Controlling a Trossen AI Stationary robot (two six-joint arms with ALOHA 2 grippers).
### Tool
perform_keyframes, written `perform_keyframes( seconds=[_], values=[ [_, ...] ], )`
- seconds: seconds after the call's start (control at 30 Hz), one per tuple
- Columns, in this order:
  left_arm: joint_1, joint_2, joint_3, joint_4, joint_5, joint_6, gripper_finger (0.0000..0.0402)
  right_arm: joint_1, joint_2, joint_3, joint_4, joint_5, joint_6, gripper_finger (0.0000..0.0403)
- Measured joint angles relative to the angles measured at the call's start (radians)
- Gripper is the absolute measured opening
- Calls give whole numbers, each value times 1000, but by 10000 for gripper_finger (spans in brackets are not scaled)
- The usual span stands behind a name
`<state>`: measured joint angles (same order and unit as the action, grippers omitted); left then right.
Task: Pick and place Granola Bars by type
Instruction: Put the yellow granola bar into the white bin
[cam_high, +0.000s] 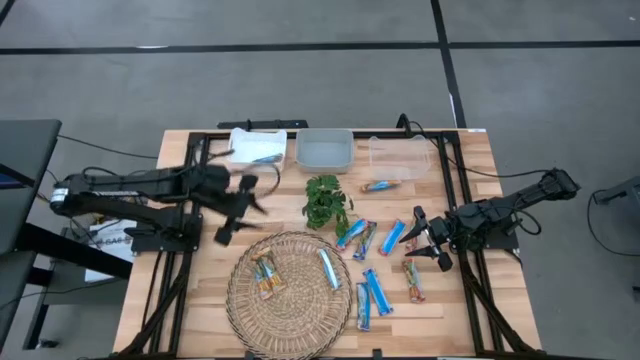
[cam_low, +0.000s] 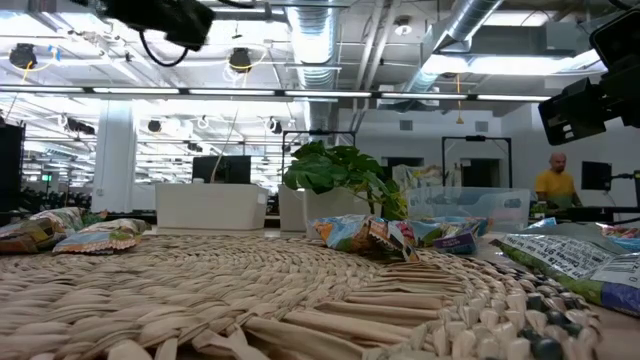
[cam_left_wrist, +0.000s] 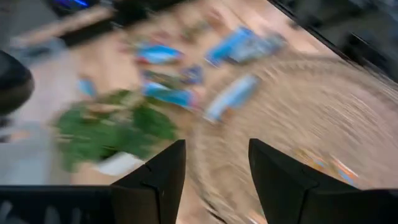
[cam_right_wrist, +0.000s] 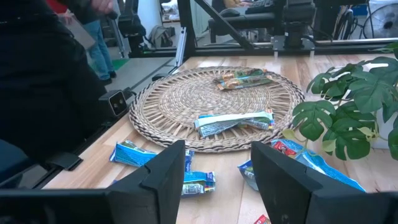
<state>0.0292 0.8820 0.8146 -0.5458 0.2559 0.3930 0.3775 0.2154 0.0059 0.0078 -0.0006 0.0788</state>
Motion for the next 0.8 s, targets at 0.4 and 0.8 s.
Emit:
perform_keyframes(
  seconds=[0.4,0.8],
  values=[
    [-380,103,0,-251,-191,20,169,0,0,0,0,0,0,177],
    [-569,316,0,-191,-221,101,169,0,0,0,0,0,0,176]
  ],
)
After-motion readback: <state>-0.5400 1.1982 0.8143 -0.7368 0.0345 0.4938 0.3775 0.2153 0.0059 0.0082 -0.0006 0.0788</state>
